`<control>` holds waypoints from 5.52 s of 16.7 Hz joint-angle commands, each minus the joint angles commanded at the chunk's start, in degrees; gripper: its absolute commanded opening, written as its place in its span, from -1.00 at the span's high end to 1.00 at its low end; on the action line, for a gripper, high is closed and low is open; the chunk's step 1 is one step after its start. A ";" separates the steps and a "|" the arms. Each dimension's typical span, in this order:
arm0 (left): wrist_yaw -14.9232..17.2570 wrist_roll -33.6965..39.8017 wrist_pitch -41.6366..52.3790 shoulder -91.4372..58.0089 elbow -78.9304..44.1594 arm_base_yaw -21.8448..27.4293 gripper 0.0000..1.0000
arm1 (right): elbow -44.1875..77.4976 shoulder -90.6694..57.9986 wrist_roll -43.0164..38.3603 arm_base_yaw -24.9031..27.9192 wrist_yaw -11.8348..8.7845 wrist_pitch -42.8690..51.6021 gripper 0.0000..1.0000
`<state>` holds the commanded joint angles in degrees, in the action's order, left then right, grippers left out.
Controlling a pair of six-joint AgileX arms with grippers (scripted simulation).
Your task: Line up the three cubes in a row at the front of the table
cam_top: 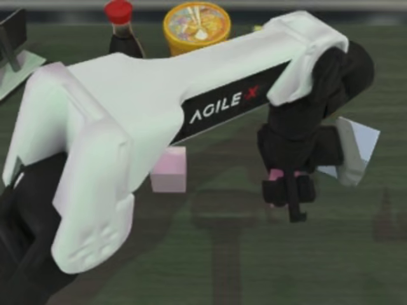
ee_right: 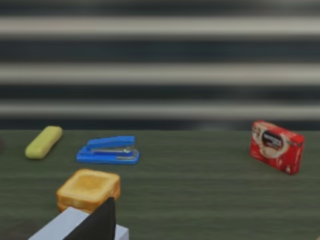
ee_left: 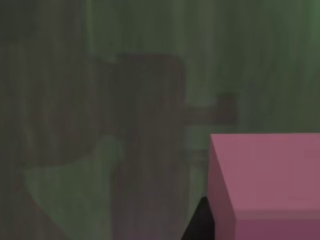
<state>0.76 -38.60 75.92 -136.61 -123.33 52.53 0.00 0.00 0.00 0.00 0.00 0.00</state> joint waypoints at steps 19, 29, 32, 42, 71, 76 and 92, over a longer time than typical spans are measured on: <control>0.01 0.19 -11.44 -2.10 9.12 0.41 -0.36 | 0.00 0.00 0.00 0.00 0.00 0.00 -1.00; 0.01 0.19 -11.44 -2.10 9.12 0.41 -1.00 | 0.00 0.00 0.00 0.00 0.00 0.00 -1.00; 0.01 0.19 -11.43 -2.08 9.11 0.26 -1.00 | 0.00 0.00 0.00 0.00 0.00 0.00 -1.00; -0.01 0.22 3.13 -0.43 -3.78 -0.87 -1.00 | 0.00 0.00 0.00 0.00 0.00 0.00 -1.00; -0.58 67.44 -5.37 10.09 16.46 -22.39 -1.00 | 0.00 0.00 0.00 0.00 0.00 0.00 -1.00; -0.57 67.54 -11.57 8.39 20.77 -22.68 -1.00 | 0.00 0.00 0.00 0.00 0.00 0.00 -1.00; -0.53 67.37 -22.93 4.93 28.66 -22.77 -0.10 | 0.00 0.00 0.00 0.00 0.00 0.00 -1.00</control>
<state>0.23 28.78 52.99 -131.67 -94.67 29.76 0.00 0.00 0.00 0.00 0.00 0.00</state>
